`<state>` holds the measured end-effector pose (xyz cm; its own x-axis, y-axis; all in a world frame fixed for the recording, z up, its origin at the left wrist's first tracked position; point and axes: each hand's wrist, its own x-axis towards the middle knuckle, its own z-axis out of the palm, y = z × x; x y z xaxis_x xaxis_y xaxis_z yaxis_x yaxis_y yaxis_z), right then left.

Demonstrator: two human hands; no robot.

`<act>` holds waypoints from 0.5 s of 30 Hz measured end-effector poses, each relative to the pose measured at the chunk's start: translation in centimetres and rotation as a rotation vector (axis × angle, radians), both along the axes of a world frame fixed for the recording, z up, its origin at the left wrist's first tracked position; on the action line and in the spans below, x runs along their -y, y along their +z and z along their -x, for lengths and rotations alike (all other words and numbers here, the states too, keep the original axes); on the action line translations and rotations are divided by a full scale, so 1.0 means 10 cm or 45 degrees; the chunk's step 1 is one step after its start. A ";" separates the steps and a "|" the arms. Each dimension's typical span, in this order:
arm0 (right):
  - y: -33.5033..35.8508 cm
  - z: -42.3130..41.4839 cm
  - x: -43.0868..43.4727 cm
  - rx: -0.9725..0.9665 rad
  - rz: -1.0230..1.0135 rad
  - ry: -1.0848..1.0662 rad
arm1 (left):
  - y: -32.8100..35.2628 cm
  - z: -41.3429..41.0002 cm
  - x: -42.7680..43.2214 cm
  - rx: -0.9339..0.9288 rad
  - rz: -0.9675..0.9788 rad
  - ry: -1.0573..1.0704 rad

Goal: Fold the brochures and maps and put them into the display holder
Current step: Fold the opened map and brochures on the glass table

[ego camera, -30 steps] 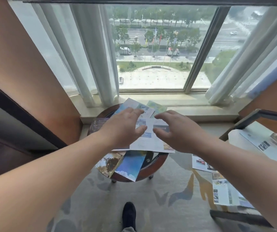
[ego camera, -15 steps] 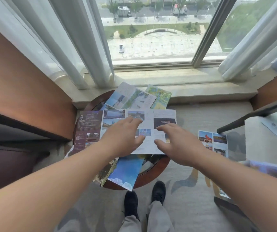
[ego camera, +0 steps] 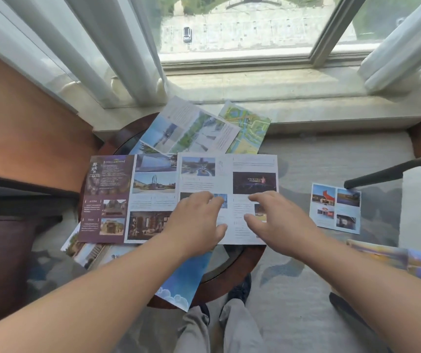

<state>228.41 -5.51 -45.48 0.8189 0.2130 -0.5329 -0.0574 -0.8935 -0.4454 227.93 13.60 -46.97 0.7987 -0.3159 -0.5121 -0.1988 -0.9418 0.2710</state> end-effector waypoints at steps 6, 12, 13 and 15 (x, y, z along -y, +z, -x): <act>-0.28 -0.14 -0.10 -0.040 0.027 -0.039 | -0.26 -0.03 -0.05 0.023 -0.036 -0.025; -0.29 -0.15 -0.44 -0.060 -0.009 0.024 | -0.23 -0.03 -0.41 0.046 -0.049 0.074; -0.28 -0.16 -0.50 -0.059 -0.016 0.040 | -0.22 -0.03 -0.48 0.046 -0.052 0.101; -0.27 -0.17 -0.63 -0.054 -0.028 0.073 | -0.21 -0.02 -0.60 0.041 -0.058 0.142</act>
